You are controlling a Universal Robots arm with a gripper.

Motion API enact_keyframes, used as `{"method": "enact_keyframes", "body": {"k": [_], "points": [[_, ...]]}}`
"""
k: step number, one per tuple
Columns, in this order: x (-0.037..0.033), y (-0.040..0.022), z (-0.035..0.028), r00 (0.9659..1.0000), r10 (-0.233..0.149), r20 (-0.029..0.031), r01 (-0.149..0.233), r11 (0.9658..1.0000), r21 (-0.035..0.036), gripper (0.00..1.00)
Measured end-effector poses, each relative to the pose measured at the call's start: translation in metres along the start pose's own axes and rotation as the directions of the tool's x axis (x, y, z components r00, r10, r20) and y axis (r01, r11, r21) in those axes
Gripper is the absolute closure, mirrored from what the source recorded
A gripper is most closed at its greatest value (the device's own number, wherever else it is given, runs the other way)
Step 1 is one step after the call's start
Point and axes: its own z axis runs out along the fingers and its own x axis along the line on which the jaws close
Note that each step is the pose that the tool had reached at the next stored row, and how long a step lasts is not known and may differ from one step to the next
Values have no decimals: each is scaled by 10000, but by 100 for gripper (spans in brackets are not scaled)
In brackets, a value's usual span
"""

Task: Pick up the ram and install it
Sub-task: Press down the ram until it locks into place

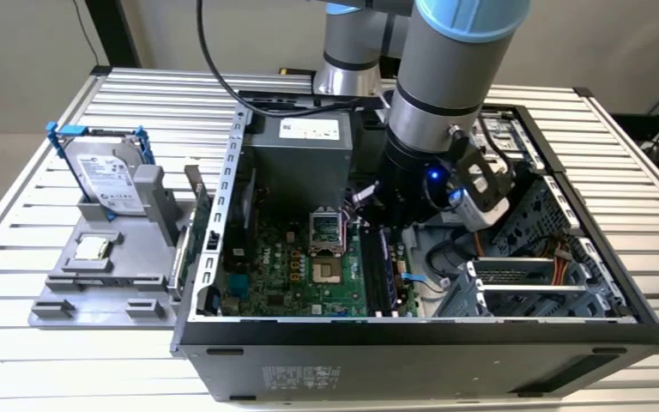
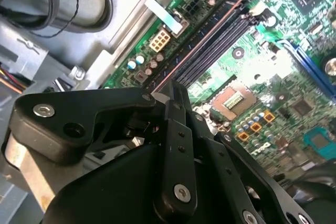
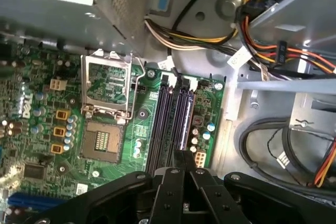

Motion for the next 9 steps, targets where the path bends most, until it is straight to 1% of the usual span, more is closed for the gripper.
{"method": "enact_keyframes", "body": {"k": [2, 5, 9], "points": [[0, 0, 0, 9997, -238, -4, 238, 9997, -5, 100], [0, 0, 0, 9984, -574, -9, 574, 9984, -11, 100], [0, 0, 0, 9949, -1010, -14, 1010, 9949, -20, 100]]}}
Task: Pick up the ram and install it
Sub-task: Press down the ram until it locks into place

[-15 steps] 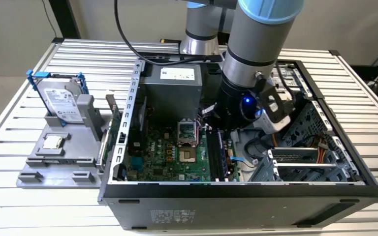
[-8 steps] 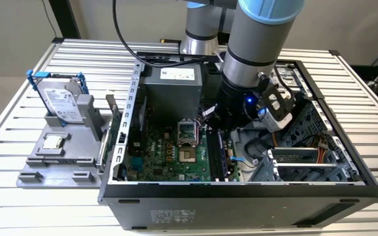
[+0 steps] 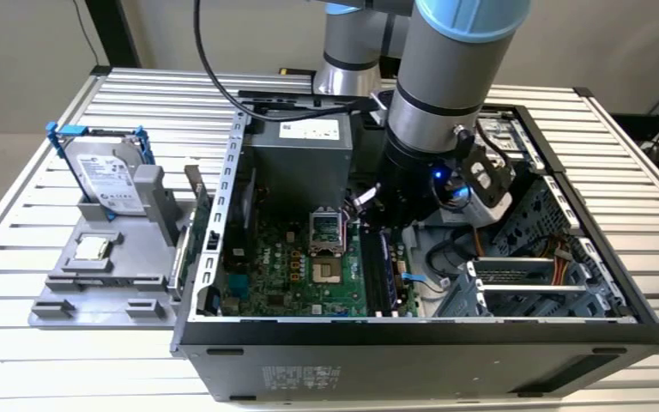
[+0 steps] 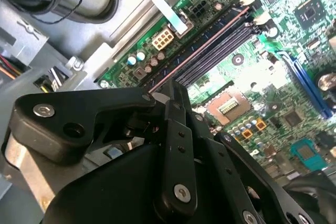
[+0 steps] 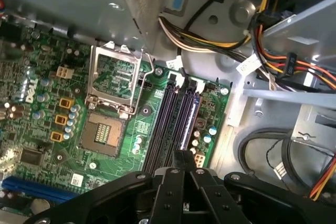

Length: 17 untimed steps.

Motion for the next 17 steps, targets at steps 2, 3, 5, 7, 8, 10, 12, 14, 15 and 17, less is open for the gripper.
{"method": "enact_keyframes", "body": {"k": [2, 3, 5, 7, 8, 10, 12, 14, 15, 17], "points": [[0, 0, 0, 9998, -211, -1, 211, 9998, -3, 100], [0, 0, 0, 9995, -323, 0, 323, 9995, -5, 100], [0, 0, 0, 9985, -555, -1, 555, 9985, -8, 100], [0, 0, 0, 9969, -783, -1, 783, 9969, -12, 100], [0, 0, 0, 9959, -906, -1, 906, 9959, -13, 100], [0, 0, 0, 9936, -1134, 0, 1134, 9936, -16, 100], [0, 0, 0, 9914, -1307, -1, 1307, 9914, -20, 100], [0, 0, 0, 9869, -1611, -4, 1611, 9869, -27, 100], [0, 0, 0, 9842, -1768, -7, 1768, 9842, -30, 100], [0, 0, 0, 9778, -2097, -8, 2097, 9778, -36, 100]]}}
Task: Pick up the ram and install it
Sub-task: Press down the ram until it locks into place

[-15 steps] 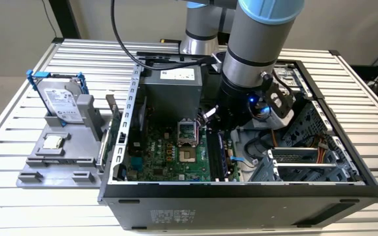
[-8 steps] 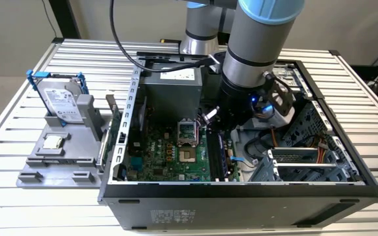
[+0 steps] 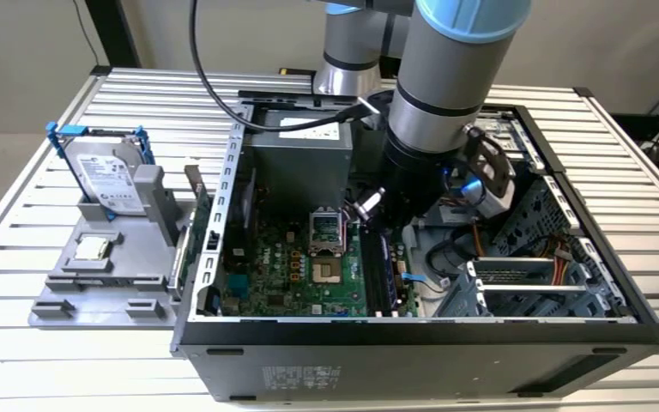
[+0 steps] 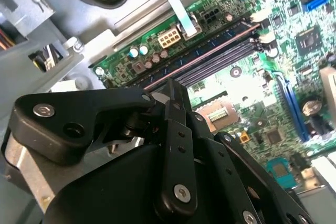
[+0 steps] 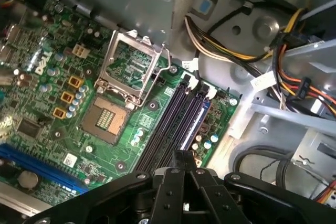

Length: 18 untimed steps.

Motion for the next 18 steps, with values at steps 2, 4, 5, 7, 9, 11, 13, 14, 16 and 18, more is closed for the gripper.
{"method": "enact_keyframes", "body": {"k": [2, 4, 5, 7, 9, 11, 13, 14, 16, 18], "points": [[0, 0, 0, 9997, -244, 9, 244, 9997, 0, 100], [-1, 0, 0, 9990, -455, 15, 455, 9990, 1, 100], [0, 0, 0, 9984, -561, 16, 561, 9984, 1, 100], [0, 0, 0, 9970, -777, 23, 777, 9970, 2, 100], [0, 0, 0, 9953, -973, 31, 973, 9953, 4, 100], [0, 0, 0, 9934, -1144, 39, 1144, 9934, 8, 100], [0, 0, 0, 9908, -1353, 43, 1353, 9908, 8, 100], [0, 0, -1, 9890, -1481, 44, 1481, 9890, 8, 100], [0, 0, -1, 9839, -1789, 47, 1789, 9839, 6, 100], [0, 0, -1, 9777, -2099, 51, 2099, 9777, 5, 100]]}}
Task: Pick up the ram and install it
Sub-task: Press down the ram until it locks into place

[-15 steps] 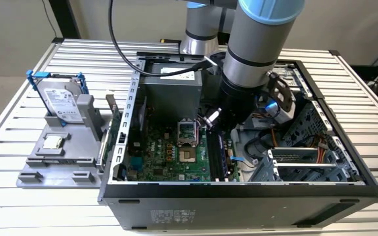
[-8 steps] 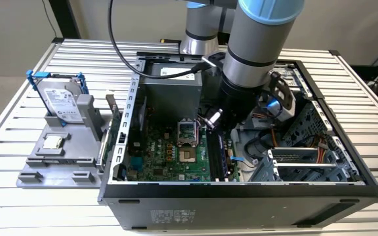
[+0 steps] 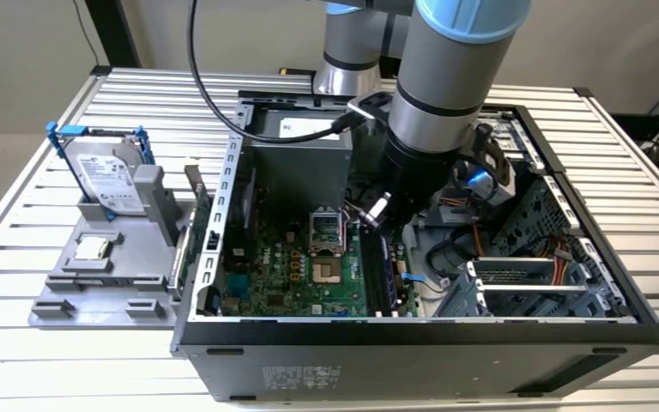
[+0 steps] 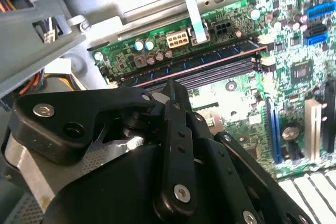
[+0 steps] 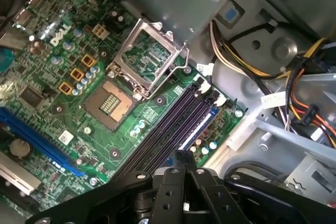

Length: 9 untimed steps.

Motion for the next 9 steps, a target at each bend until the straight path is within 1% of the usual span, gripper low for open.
{"method": "enact_keyframes", "body": {"k": [2, 4, 7, 9], "points": [[0, 0, 1, 9996, -297, 9, 297, 9996, -2, 100], [0, 0, 1, 9984, -565, 13, 565, 9984, -2, 100], [0, 0, 1, 9948, -1022, 22, 1022, 9948, -4, 100], [0, 0, 1, 9912, -1321, 45, 1321, 9912, 13, 100]]}}
